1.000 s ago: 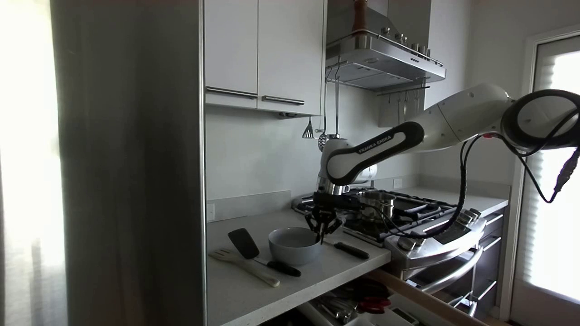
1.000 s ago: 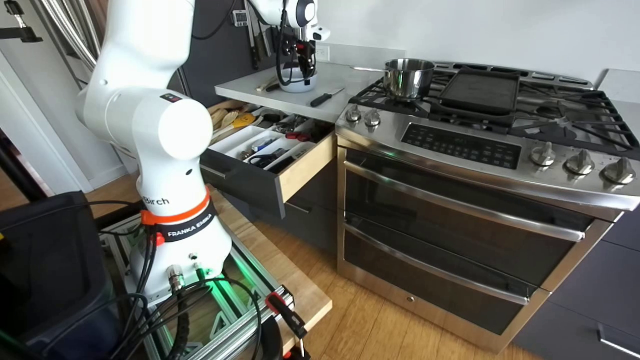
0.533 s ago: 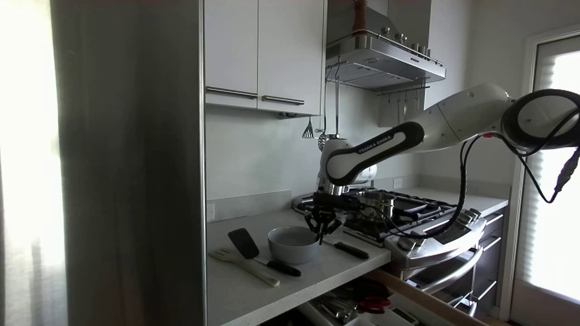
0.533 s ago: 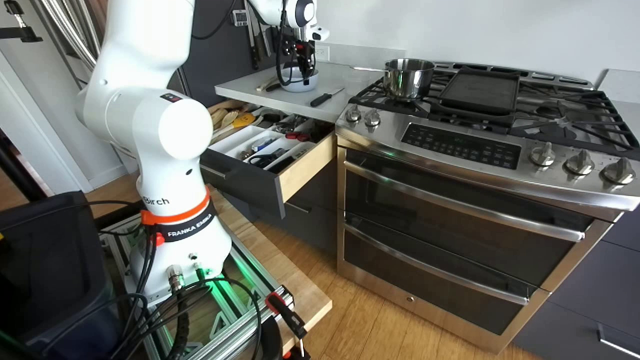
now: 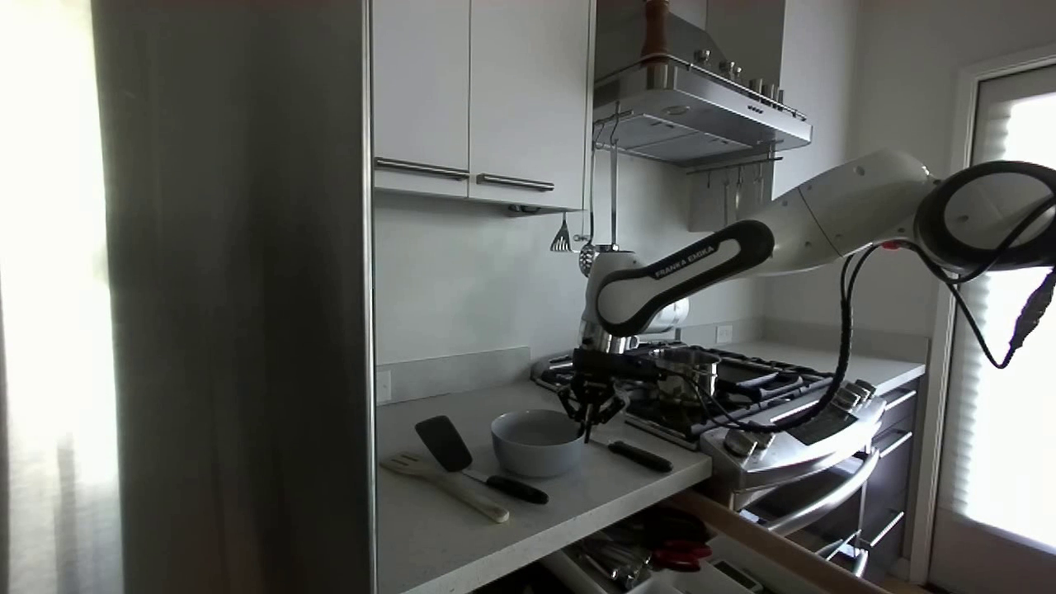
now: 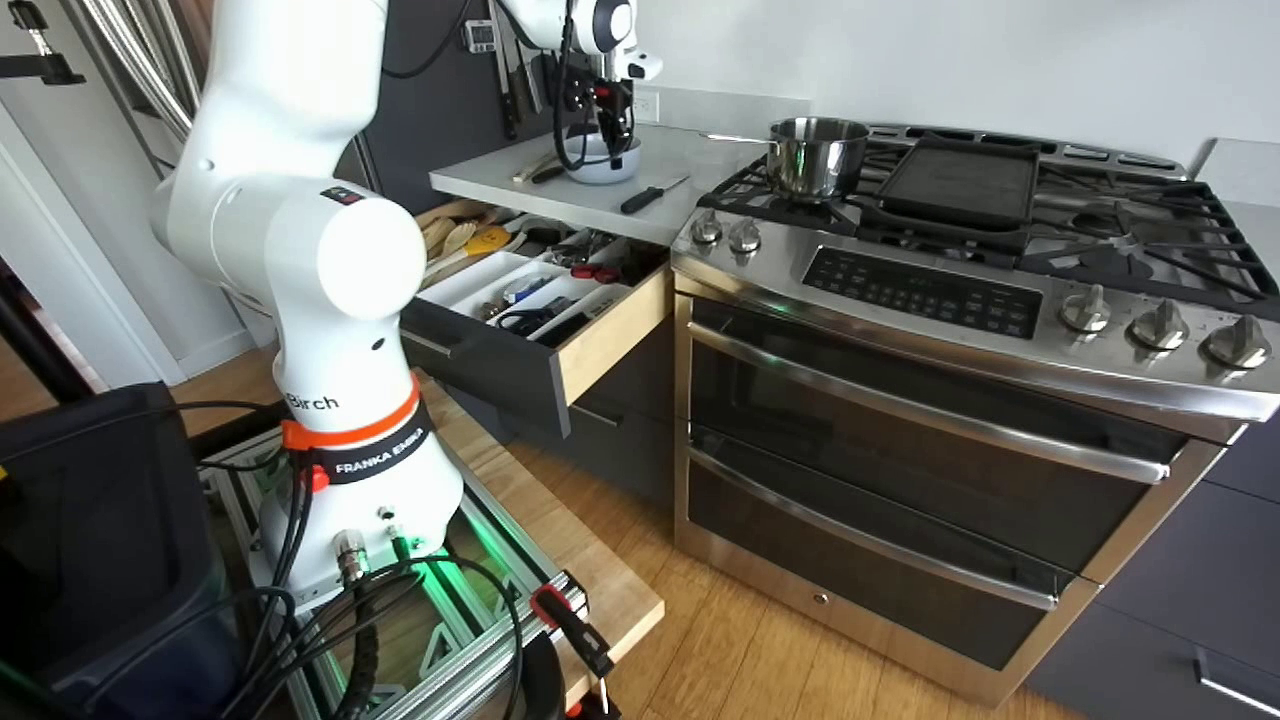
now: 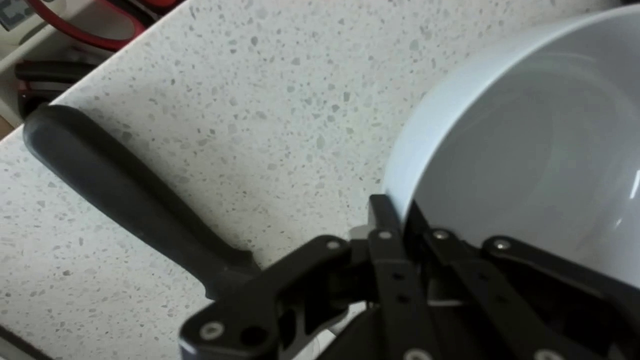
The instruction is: Move the white bowl backwards
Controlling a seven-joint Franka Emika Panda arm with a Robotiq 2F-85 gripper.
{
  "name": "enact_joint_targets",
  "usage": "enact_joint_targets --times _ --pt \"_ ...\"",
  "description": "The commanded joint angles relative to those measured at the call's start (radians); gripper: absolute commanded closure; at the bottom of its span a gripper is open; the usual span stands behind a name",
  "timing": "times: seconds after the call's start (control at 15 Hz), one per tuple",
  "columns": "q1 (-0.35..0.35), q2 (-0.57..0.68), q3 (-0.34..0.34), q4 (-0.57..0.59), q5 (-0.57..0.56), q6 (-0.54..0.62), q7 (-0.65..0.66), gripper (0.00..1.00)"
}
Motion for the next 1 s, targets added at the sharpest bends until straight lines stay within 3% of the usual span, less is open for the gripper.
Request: enact_joint_targets --times 0.0,0.53,0.93 --pt "-0.004 -0.071 -0.017 -0.032 -0.003 -0.011 0.02 0.98" --pt "-0.035 -0.053 -0.026 0.14 0.019 -0.141 0.019 0.98" --pt "-0.062 0.062 -0.026 0.375 0.067 -0.258 0.051 0.98"
